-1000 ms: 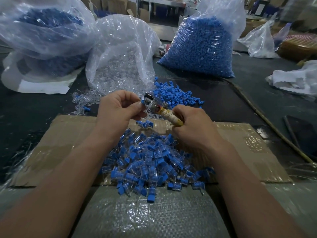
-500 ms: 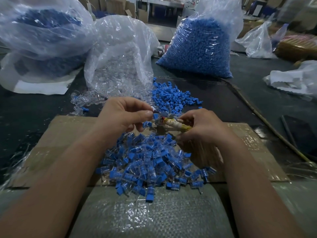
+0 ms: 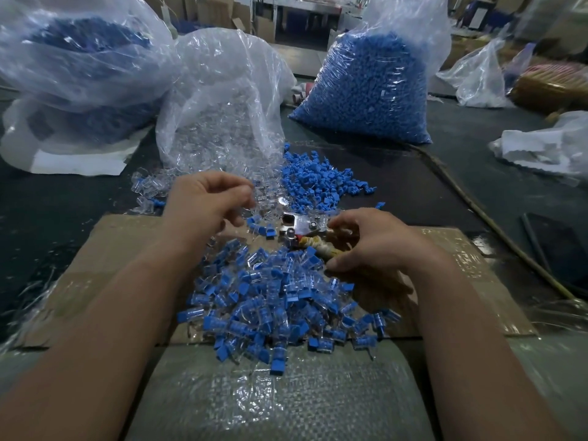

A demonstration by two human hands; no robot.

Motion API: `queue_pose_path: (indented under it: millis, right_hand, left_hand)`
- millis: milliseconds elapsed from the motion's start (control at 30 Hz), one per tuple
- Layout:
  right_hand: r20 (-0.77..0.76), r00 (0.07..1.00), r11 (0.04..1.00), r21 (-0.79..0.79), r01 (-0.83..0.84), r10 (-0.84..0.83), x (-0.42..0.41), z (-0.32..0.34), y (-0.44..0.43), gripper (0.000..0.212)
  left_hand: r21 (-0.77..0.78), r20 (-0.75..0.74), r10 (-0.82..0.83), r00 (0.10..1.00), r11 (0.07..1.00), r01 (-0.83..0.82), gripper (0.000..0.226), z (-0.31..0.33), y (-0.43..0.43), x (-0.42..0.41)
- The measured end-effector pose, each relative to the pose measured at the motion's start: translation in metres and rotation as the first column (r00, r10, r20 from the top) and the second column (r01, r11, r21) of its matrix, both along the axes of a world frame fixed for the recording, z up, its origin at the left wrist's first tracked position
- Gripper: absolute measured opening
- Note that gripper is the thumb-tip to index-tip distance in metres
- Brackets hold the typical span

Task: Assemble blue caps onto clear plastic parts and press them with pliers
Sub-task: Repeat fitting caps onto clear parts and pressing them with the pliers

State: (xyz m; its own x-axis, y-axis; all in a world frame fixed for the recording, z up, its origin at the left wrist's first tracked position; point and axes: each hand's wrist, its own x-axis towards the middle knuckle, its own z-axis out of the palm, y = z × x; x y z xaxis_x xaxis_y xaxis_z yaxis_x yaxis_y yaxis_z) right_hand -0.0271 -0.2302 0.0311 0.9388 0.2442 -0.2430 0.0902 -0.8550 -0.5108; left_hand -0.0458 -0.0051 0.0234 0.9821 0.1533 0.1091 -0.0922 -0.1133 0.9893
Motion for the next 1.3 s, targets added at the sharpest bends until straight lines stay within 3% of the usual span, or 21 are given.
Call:
queue_pose_path:
  millis: [100,233,300,400,533,667,767,1000,1300]
  right_hand:
    - [-0.021,1.0,1.0,-0.001,-0.014,0.014,0.001,0.001,-0.004,0.063]
    - [0.001,1.0,0.999,0.033,-0.028,0.028,0.001,0.003,-0.006,0.047]
    - [0.065,0.998,0.996,0.085,-0.011,0.006,0.002,0.002,-0.008,0.032]
    - [0.199,0.967,0.968,0.223,0.114,-0.159,0.006,0.002,-0.011,0.012]
    - [0.335,0.841,0.891,0.322,0.321,-0.425,0.014,0.0,-0.019,0.015]
    - [0.361,0.703,0.782,0.404,0.474,-0.613,0.024,-0.005,-0.029,0.025]
    - [0.313,0.681,0.744,0.385,0.547,-0.662,0.031,-0.011,-0.035,0.034]
    - [0.269,0.806,0.843,0.038,0.537,-0.526,0.038,-0.022,-0.034,0.04]
    - [0.284,0.813,0.851,0.017,0.525,-0.507,0.042,-0.026,-0.034,0.027]
  left_hand:
    - [0.145,0.068,0.173,0.983,0.973,-0.181,0.019,-0.008,0.004,0.008]
    - [0.441,0.137,0.147,0.98,0.876,-0.193,0.018,-0.016,-0.001,0.01]
    - [0.574,0.136,0.057,0.989,0.809,-0.126,0.027,-0.02,-0.002,0.011]
    - [0.739,0.063,-0.109,0.992,0.674,0.026,0.042,-0.023,-0.005,0.015]
    - [0.855,-0.127,-0.185,0.974,0.478,0.202,0.055,-0.028,-0.005,0.02]
    - [0.868,-0.24,-0.183,0.953,0.4,0.296,0.057,-0.028,-0.004,0.023]
    - [0.863,-0.144,-0.157,0.977,0.463,0.202,0.046,-0.026,-0.006,0.023]
    - [0.836,0.072,-0.017,0.997,0.547,-0.051,0.028,-0.021,-0.009,0.016]
    - [0.737,0.158,0.052,0.986,0.658,-0.153,0.019,-0.019,-0.007,0.012]
